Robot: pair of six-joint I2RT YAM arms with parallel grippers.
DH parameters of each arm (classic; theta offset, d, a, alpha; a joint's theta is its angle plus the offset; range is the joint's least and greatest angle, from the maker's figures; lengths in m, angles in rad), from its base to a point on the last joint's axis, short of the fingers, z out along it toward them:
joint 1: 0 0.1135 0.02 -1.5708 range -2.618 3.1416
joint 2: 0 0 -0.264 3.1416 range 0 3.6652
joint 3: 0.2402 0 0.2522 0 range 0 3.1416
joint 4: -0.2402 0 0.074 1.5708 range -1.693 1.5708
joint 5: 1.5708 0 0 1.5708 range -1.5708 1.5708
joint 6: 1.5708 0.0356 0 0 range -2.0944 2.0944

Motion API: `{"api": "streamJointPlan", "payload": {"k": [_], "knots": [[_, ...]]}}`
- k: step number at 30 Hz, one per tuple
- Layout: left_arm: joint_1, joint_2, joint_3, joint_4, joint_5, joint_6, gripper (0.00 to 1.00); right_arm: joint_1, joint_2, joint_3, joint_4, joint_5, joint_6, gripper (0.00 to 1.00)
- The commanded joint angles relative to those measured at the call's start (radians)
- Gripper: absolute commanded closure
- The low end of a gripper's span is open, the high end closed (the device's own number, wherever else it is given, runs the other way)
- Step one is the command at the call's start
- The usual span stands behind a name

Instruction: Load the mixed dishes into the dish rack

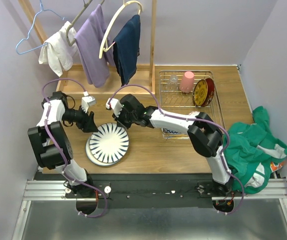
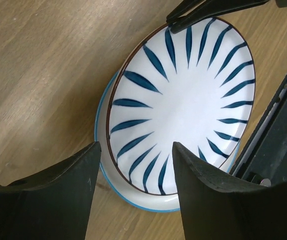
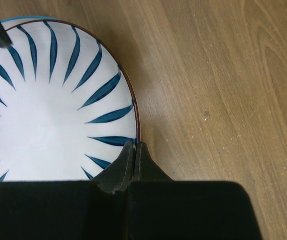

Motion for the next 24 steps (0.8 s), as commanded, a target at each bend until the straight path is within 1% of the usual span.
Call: {"api": "streamJointPlan", "payload": {"k": [1,4,7,9,10,11,12,13,14,16,17,18,19,20,22,24], "knots": [[-0.034,0.053,0.007,0.018,0.041,0.024,0.32,0.006,-0.089,-0.008,0.043,-0.078,-0.049,0.99],[-0.045,0.075,0.01,0.059,0.038,0.006,0.32,0.004,-0.097,-0.013,0.046,-0.092,-0.058,1.0],[-0.061,0.101,0.016,0.064,0.033,0.015,0.32,0.006,-0.1,-0.016,0.053,-0.104,-0.065,0.99],[-0.07,0.121,0.041,0.039,0.044,0.036,0.36,0.006,-0.1,-0.014,0.056,-0.111,-0.065,1.0],[-0.071,0.145,0.052,-0.002,0.061,0.064,0.39,0.006,-0.097,-0.011,0.054,-0.111,-0.065,1.0],[-0.073,0.161,0.062,-0.031,0.073,0.088,0.49,0.006,-0.096,-0.01,0.054,-0.114,-0.066,1.0],[-0.073,0.174,0.094,-0.066,0.085,0.113,0.54,0.007,-0.091,-0.007,0.056,-0.117,-0.066,1.0],[-0.073,0.203,0.111,-0.144,0.097,0.168,0.59,0.006,-0.085,-0.005,0.054,-0.118,-0.066,1.0],[-0.071,0.217,0.128,-0.184,0.12,0.194,0.69,0.007,-0.082,0.0,0.053,-0.121,-0.068,0.99],[-0.071,0.243,0.165,-0.272,0.133,0.239,0.78,0.006,-0.074,0.004,0.051,-0.126,-0.055,1.0],[-0.071,0.245,0.17,-0.284,0.133,0.259,0.85,0.006,-0.069,0.007,0.049,-0.129,-0.049,1.0],[-0.073,0.244,0.173,-0.289,0.13,0.26,0.88,0.006,-0.068,0.016,0.034,-0.143,-0.037,0.99],[-0.071,0.233,0.171,-0.286,0.125,0.263,0.9,0.006,-0.063,0.029,0.014,-0.154,-0.034,0.88],[-0.073,0.225,0.17,-0.282,0.121,0.262,0.94,0.004,-0.056,0.039,-0.004,-0.167,-0.028,0.73],[-0.073,0.199,0.167,-0.259,0.107,0.257,0.97,-0.007,-0.046,0.078,-0.084,-0.284,-0.023,0.47],[-0.071,0.178,0.159,-0.234,0.104,0.236,0.98,-0.011,-0.027,0.102,-0.162,-0.375,-0.015,0.43]]}}
